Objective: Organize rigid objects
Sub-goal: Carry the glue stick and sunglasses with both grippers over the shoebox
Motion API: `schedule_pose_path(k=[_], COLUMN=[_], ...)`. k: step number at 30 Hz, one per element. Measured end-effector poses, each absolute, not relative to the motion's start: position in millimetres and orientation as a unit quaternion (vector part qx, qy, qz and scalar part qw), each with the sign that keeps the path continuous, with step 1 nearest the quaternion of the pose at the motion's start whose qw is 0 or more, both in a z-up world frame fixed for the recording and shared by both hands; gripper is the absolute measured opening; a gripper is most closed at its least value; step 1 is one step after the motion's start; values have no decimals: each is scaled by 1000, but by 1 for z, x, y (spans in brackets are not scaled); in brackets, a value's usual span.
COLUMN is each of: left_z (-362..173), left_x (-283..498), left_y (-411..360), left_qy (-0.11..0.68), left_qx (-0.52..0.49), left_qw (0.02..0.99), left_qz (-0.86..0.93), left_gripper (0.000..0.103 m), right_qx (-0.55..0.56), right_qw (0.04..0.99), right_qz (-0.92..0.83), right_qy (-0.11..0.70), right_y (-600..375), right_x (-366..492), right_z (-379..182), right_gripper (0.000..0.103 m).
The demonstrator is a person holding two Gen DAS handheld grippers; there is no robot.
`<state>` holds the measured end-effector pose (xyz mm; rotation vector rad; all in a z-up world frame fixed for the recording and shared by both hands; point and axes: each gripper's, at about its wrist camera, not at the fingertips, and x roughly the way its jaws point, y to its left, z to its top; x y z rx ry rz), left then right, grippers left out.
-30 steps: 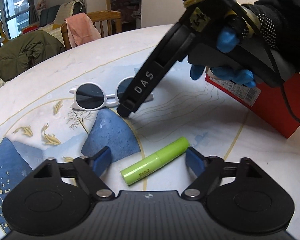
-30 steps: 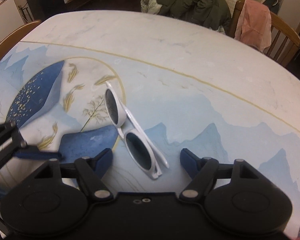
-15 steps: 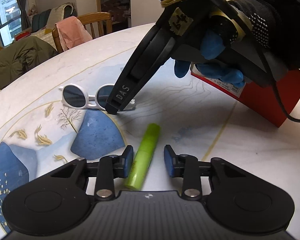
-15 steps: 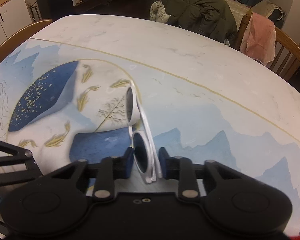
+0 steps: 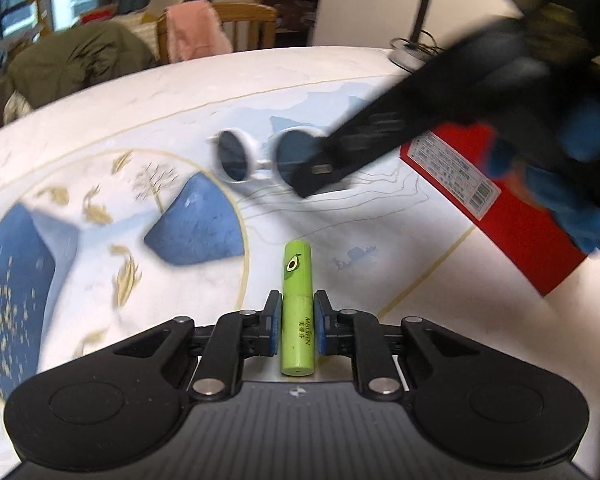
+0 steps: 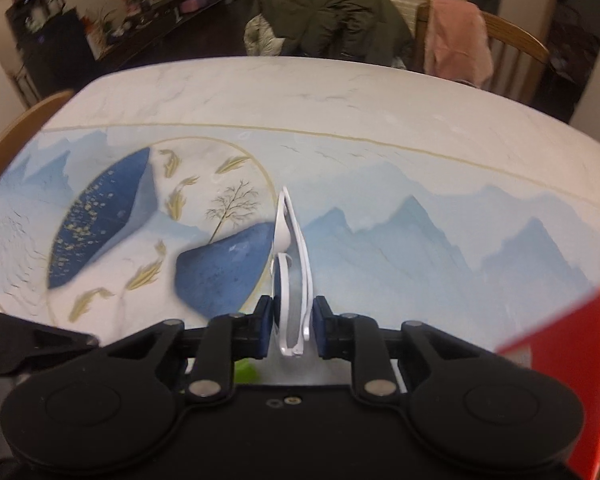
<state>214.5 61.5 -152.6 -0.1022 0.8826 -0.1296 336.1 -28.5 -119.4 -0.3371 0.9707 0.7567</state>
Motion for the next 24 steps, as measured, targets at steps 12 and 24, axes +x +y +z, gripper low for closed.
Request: schedule_pose_path(k=[12,24], left_z=[-122,-55], left_x=[180,167], left_y=[59,14], left_qy=[409,372], left_qx=[-130,-132], left_qw=[903,918], left_qz=[-25,-40], left_gripper=[16,16], right_qx=[-60,-18], right_qw=[833,866], right_qz=[317,302], right_qy=[449,398], right_y=[-116,-187], right_x=[270,239], right_z=[-77,-25], right_gripper=[20,20])
